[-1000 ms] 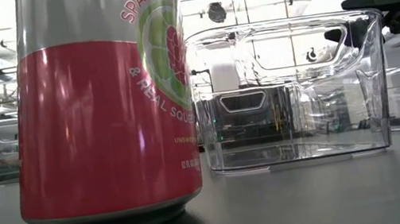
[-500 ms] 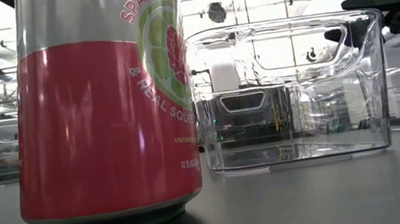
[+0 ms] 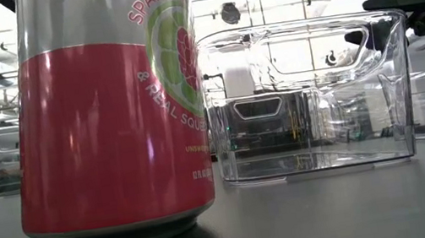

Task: Sort soda cans
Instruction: Move the top left transparent bin to the center

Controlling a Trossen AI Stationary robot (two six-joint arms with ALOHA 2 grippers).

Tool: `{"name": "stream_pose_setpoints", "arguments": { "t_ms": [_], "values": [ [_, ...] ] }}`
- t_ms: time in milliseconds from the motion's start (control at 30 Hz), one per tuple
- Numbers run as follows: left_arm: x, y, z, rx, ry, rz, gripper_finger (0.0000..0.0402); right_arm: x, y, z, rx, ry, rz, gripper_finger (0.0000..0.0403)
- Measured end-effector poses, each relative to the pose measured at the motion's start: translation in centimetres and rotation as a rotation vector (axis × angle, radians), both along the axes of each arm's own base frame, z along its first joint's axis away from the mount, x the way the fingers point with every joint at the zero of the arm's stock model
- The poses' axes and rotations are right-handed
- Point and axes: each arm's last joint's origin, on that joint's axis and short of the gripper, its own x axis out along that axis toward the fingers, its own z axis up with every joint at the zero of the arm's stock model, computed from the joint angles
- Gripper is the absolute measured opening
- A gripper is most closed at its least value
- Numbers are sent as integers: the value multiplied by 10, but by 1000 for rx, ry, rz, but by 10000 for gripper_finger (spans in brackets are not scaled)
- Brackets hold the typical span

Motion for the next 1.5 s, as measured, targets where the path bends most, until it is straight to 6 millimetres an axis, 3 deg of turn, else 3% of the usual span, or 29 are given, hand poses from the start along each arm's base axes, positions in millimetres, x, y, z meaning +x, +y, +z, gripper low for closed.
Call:
{"name": "stream_pose_setpoints", "arguments": {
  "t_ms": [67,233,367,600,833,1000,1200,1367,1500],
  "values": [
    [1,-1,0,-3,-8,29,13,0,0,0,0,0,0,350],
    [3,-4,0,-19,-28,75,9,0,0,0,0,0,0,350],
    [12,-18,1,-38,-53,100,7,0,0,0,0,0,0,350],
    [34,-64,2,-75,-104,118,7,0,0,0,0,0,0,350],
    [60,-125,22,-76,-227,174,7,0,0,0,0,0,0,350],
    [81,-165,24,-93,-248,202,7,0,0,0,0,0,0,350],
    [130,-204,14,-108,-223,183,7,0,0,0,0,0,0,350],
    [161,-216,14,-101,-137,148,7,0,0,0,0,1,0,350],
    [171,-218,20,-99,-122,116,7,0,0,0,0,0,1,350]
  ]
}}
